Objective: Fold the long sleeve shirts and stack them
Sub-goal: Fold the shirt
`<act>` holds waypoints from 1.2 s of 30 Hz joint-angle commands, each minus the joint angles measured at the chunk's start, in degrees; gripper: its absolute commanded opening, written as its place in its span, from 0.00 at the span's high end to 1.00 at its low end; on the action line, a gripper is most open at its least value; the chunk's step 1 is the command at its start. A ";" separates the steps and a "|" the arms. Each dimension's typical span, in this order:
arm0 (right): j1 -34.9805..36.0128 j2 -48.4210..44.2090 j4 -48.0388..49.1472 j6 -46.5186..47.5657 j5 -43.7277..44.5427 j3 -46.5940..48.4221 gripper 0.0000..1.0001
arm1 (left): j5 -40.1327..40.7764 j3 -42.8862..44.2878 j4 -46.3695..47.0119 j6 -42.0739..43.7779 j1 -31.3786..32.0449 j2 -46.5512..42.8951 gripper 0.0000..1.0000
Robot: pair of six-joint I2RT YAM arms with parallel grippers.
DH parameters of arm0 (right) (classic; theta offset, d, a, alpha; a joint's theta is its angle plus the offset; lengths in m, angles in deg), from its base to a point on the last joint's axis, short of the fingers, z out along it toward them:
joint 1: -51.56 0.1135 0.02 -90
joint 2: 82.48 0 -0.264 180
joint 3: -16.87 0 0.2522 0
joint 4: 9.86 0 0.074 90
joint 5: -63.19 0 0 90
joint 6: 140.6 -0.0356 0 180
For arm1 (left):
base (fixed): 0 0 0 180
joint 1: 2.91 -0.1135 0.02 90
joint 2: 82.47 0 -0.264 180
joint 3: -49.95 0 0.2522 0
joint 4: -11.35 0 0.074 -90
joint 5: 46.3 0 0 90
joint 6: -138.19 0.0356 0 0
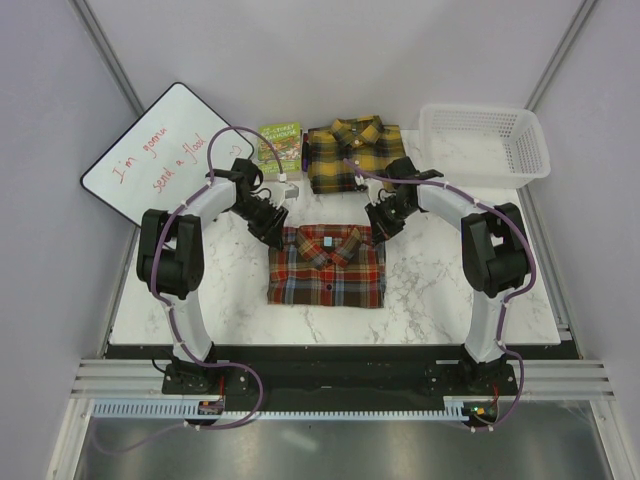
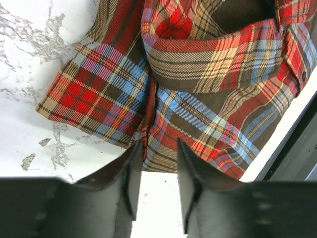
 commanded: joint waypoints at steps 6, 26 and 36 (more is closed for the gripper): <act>-0.55 -5.30 0.38 0.69 -1.03 -1.48 1.00 | -0.93 1.01 -1.60 2.01 -0.26 -0.78 0.88; -3.36 -4.25 1.60 2.10 0.03 -2.63 1.00 | 0.74 4.27 0.59 0.08 -0.26 -0.44 0.98; -3.36 -0.64 5.03 -0.62 3.01 -1.22 0.96 | 4.88 2.59 6.22 -3.26 -1.40 0.71 0.98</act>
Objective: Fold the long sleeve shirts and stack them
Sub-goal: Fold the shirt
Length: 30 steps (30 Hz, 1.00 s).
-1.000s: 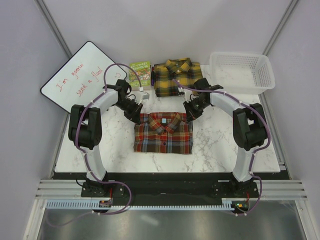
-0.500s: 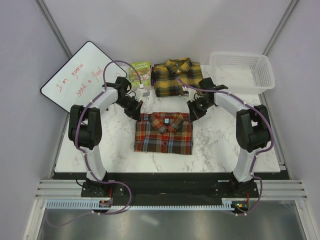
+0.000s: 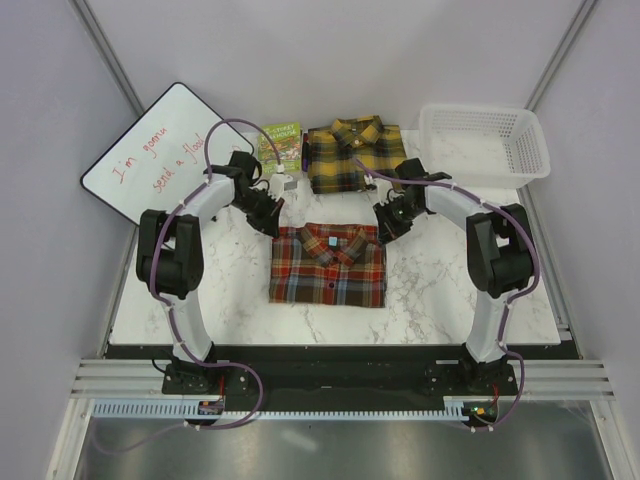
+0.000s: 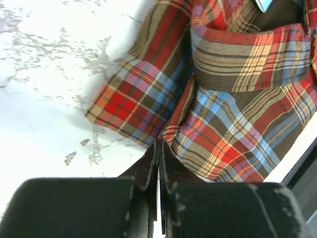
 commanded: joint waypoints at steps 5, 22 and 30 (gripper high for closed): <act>-1.77 -3.01 2.98 -5.86 1.99 2.19 0.65 | -5.11 -3.01 5.72 -9.69 -3.79 -3.65 0.56; -4.06 -12.70 20.10 -27.58 -0.74 -20.21 0.20 | -2.96 -32.92 31.91 -39.84 -7.75 -21.95 0.04; -4.06 -6.81 25.03 -28.20 1.28 -19.87 0.27 | -0.40 -30.99 35.70 -39.76 -6.70 -13.34 0.13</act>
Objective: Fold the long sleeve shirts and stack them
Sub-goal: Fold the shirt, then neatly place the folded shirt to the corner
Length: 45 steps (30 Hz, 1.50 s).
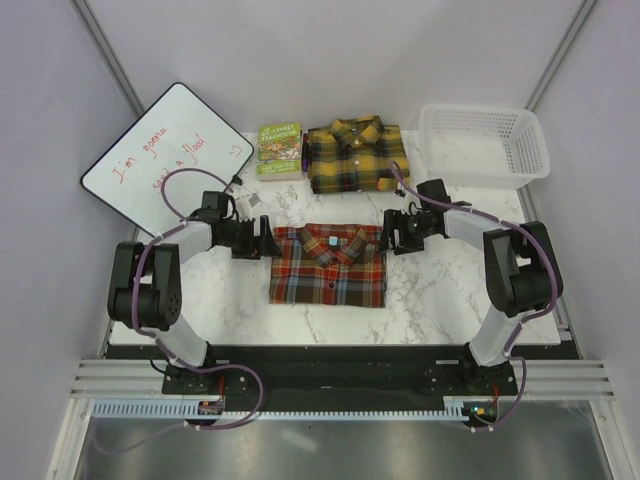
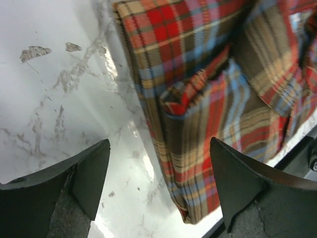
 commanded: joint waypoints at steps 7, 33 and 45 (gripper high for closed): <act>0.07 8.43 7.65 -2.92 -1.13 2.74 0.37 | 1.48 5.02 8.79 -5.68 0.67 9.58 0.21; -0.80 5.98 5.28 -1.60 -7.29 -1.74 0.27 | -4.24 3.71 2.29 -14.73 -0.47 9.50 0.25; -0.98 7.47 6.60 -2.04 -6.94 -2.62 0.45 | -6.96 3.53 3.34 -18.42 -0.30 11.51 0.44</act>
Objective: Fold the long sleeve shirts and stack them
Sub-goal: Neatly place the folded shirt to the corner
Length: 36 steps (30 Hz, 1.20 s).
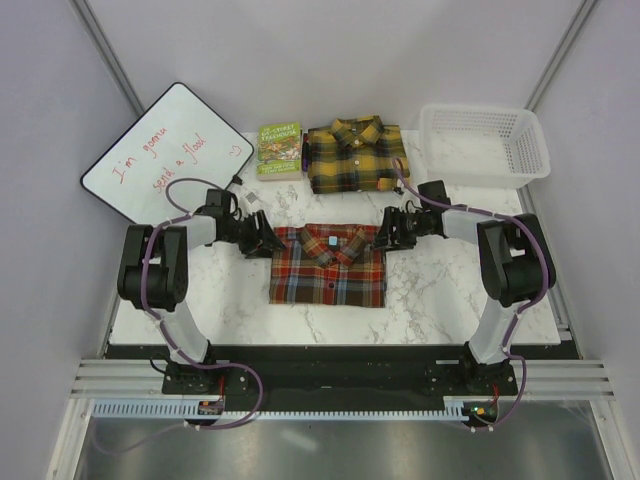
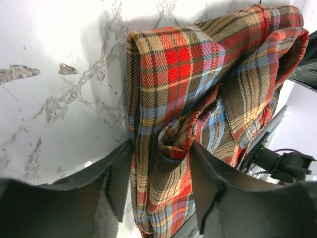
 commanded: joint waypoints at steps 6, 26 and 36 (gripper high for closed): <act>0.51 2.49 -2.47 1.13 5.22 -1.00 0.75 | -2.44 1.24 0.64 -3.74 0.60 4.27 0.66; 1.91 -15.44 -4.57 2.80 14.19 0.94 1.00 | 4.49 1.68 0.29 4.25 4.91 -12.34 0.98; 1.65 -19.22 -6.60 7.01 21.30 6.81 1.00 | 5.29 12.22 0.73 3.81 7.54 -10.41 0.98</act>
